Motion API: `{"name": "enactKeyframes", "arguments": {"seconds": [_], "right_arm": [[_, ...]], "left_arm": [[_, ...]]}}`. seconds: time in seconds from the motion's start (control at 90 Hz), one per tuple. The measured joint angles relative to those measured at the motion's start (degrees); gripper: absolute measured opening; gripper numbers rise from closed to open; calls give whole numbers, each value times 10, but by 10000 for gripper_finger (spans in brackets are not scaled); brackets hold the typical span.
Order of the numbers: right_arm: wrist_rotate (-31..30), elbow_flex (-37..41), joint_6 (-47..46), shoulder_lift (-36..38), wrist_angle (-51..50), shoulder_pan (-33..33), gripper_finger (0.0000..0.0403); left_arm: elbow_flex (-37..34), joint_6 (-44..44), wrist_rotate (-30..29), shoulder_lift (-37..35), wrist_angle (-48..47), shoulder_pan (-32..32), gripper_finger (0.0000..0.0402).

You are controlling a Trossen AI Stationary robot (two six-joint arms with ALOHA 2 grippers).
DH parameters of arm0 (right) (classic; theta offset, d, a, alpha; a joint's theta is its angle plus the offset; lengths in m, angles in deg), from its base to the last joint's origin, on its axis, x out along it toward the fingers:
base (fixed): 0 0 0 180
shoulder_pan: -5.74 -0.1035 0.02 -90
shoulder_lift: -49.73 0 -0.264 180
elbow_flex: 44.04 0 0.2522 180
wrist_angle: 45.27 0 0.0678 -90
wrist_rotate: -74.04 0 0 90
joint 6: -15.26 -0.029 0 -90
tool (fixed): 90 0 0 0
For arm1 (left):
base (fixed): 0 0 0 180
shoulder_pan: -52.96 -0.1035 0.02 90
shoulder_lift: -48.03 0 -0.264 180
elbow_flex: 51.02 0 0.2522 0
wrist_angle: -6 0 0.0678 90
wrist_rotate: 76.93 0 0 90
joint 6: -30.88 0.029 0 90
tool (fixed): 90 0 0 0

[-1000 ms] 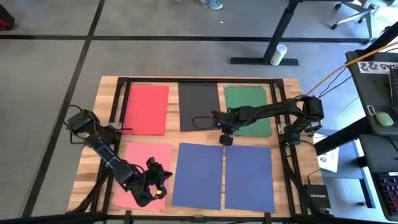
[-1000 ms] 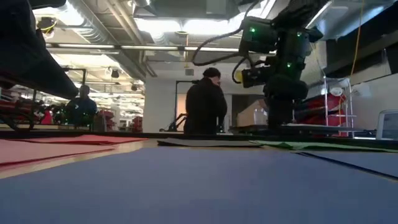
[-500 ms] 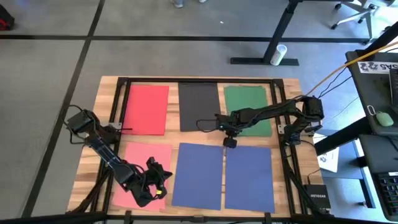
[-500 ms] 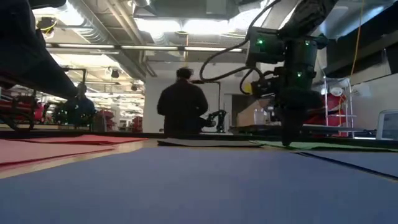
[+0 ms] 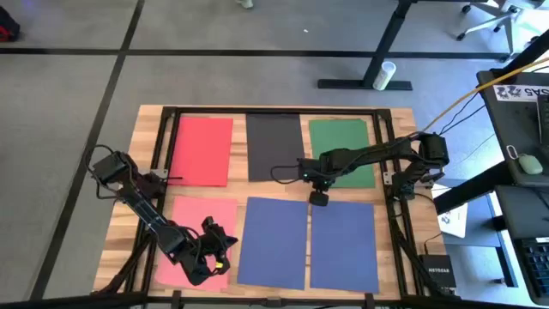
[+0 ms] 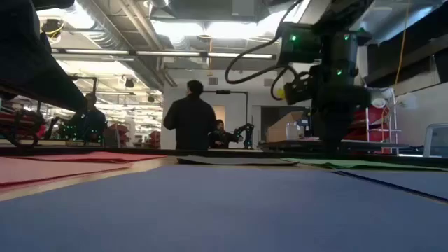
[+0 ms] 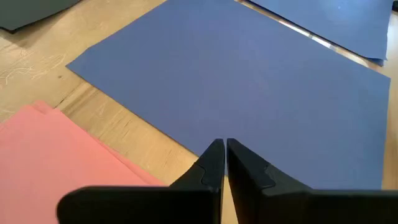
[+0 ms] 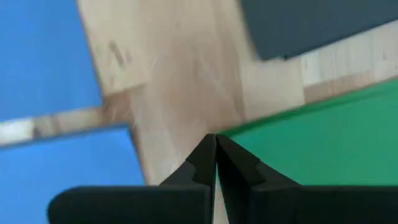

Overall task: Organize paper
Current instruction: Stack the green paper on the stacked green paper

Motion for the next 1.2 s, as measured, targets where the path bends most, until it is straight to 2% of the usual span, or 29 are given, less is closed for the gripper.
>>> {"name": "enactKeyframes", "arguments": {"seconds": [0.2,0.367,0.6,1.022,1.2], "right_arm": [[-38,12,-9,5,-46,-2,0],[-51,50,-14,4,-3,9,0],[-26,103,-30,9,62,20,0],[-27,63,-24,38,27,20,0],[-28,34,-25,41,-24,19,0]], "left_arm": [[0,0,0,0,0,0,0],[0,-2,0,0,0,0,0],[0,-3,1,0,0,0,0],[0,2,1,0,0,0,0],[0,2,1,0,0,0,0]]}}
